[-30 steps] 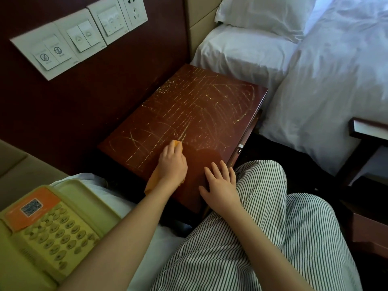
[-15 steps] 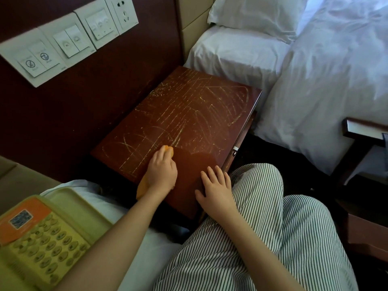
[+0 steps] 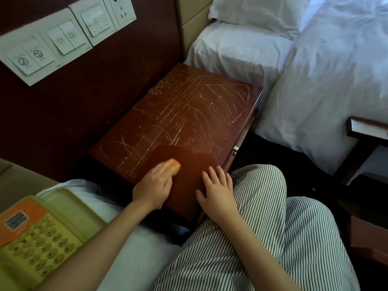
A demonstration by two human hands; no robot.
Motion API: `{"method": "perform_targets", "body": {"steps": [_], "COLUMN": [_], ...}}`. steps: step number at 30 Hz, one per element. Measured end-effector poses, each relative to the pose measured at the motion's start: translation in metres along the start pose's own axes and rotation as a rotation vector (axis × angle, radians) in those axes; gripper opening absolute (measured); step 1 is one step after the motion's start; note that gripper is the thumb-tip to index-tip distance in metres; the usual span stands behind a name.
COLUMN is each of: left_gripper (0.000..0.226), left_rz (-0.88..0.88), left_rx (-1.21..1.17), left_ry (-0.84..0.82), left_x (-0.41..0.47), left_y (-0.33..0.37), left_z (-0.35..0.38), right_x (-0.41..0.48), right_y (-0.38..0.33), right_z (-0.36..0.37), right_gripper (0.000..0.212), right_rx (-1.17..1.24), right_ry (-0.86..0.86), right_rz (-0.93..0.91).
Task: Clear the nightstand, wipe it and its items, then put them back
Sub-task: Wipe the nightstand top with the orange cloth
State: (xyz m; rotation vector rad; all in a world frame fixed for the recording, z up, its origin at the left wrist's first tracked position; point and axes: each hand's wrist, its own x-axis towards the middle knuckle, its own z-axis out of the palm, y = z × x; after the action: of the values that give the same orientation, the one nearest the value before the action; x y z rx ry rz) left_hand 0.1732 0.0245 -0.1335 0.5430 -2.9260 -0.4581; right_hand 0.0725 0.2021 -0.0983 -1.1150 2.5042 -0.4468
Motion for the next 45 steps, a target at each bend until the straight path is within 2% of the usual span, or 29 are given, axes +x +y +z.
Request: {"method": "perform_targets", "body": {"steps": [3, 6, 9, 14, 16, 18, 22, 26, 29, 32, 35, 37, 39, 41, 45], "left_gripper": [0.044, 0.045, 0.045, 0.045, 0.045, 0.047, 0.042, 0.043, 0.044, 0.042, 0.047, 0.047, 0.048, 0.047, 0.043], "left_rz": [-0.307, -0.437, -0.343, 0.064, 0.119, 0.03, -0.276, -0.375, -0.296, -0.102, 0.105, 0.163, 0.086, -0.073, -0.309], "left_rx": [0.028, 0.044, 0.041, 0.016, 0.022, 0.014, 0.014, 0.042, 0.034, 0.033, 0.032, 0.052, 0.033, 0.016, 0.026], "left_ry": [0.103, 0.152, 0.109, -0.012, -0.03, 0.009, 0.124, 0.132, 0.096, 0.047, -0.046, -0.075, -0.044, 0.008, 0.109], "left_x": [0.028, 0.048, 0.05, 0.014, 0.001, -0.001, 0.018, 0.043, 0.053, 0.046, 0.02, 0.005, 0.0, 0.007, 0.039], "left_y": [0.008, 0.034, 0.06, 0.065, 0.05, 0.034, 0.027, 0.056, 0.079, 0.092, 0.087, 0.072, 0.055, 0.048, 0.068], "left_z": [0.003, 0.009, 0.02, 0.02, 0.015, 0.009, 0.011, 0.018, 0.026, 0.032, 0.028, 0.022, 0.017, 0.017, 0.023], "right_x": [0.001, 0.001, 0.0, -0.002, -0.002, -0.003, -0.005, -0.007, -0.01, -0.013, -0.014, -0.014, -0.013, -0.011, -0.011], "right_y": [0.0, 0.0, 0.0, 0.002, 0.002, 0.003, 0.004, 0.008, 0.014, 0.019, 0.021, 0.02, 0.019, 0.019, 0.02], "right_z": [0.0, 0.0, 0.0, -0.001, -0.002, -0.003, -0.006, -0.008, -0.009, -0.01, -0.011, -0.012, -0.012, -0.012, -0.011], "right_gripper": [0.06, 0.06, 0.06, 0.059, 0.059, 0.059, 0.058, 0.058, 0.06, 0.062, 0.062, 0.062, 0.062, 0.062, 0.061], "right_rx": [0.004, 0.008, 0.0, 0.03, 0.025, 0.023, 0.036, 0.044, 0.028, 0.022, 0.032, 0.029, 0.02, 0.017, 0.02], "right_ry": [0.003, 0.018, 0.023, 0.041, 0.037, 0.025, 0.025, 0.055, 0.04, 0.026, 0.015, 0.007, -0.007, -0.014, 0.007], "right_rz": [0.008, 0.022, 0.027, 0.031, 0.037, 0.045, 0.081, 0.126, 0.146, 0.167, 0.184, 0.18, 0.177, 0.183, 0.213]}}
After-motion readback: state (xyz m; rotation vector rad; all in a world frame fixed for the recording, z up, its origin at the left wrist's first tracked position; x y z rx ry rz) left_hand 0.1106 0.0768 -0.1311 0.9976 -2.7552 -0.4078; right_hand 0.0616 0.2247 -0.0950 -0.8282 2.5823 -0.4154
